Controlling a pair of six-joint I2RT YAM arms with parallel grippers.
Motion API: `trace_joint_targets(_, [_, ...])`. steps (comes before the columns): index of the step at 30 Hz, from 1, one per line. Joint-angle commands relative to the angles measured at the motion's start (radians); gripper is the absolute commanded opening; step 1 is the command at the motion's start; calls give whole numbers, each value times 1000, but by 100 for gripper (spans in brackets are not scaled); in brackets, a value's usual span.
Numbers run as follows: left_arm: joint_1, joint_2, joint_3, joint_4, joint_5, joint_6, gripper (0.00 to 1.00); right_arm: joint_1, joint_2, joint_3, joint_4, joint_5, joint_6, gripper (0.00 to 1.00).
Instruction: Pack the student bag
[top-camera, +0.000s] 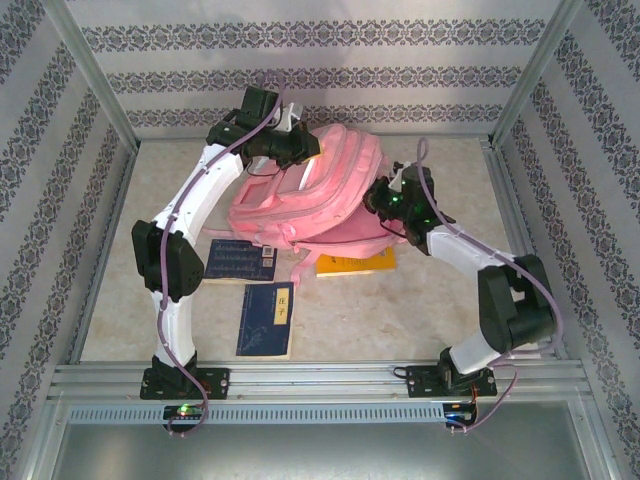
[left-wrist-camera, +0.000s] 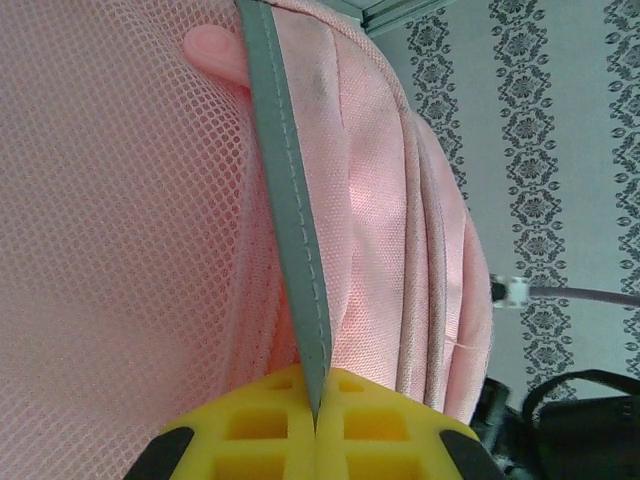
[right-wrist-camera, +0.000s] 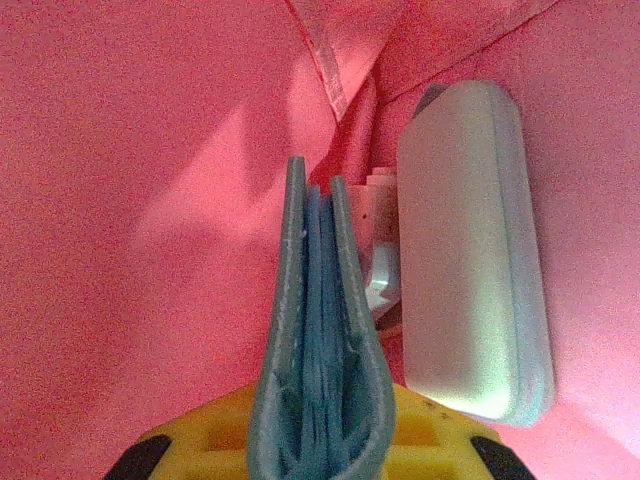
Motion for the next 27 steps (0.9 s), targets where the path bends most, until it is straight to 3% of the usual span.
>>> trace_joint_targets(1, [12,-59,60,147,69,-52,0,40,77,7,190,22,70,6])
trace_joint_targets(4, [12,-47,68,175,83,-71,0,78,174,62,252,15,91,9])
trace_joint_targets(10, [14,-25,77,222,102,-105,0,176,357,236,212,54,85,17])
trace_joint_targets(14, [19,3,92,234,105,-111,0,240,437,357,108,59,36,43])
trace_joint_targets(18, [39,23,123,226,97,-114,0,234,396,352,27,94,-22,61])
trace_joint_targets(23, [89,26,124,216,89,-109,0,179,294,376,-217,96,-136,66])
trace_joint_targets(27, [127,38,132,219,86,-111,0,155,215,341,-257,84,-171,67])
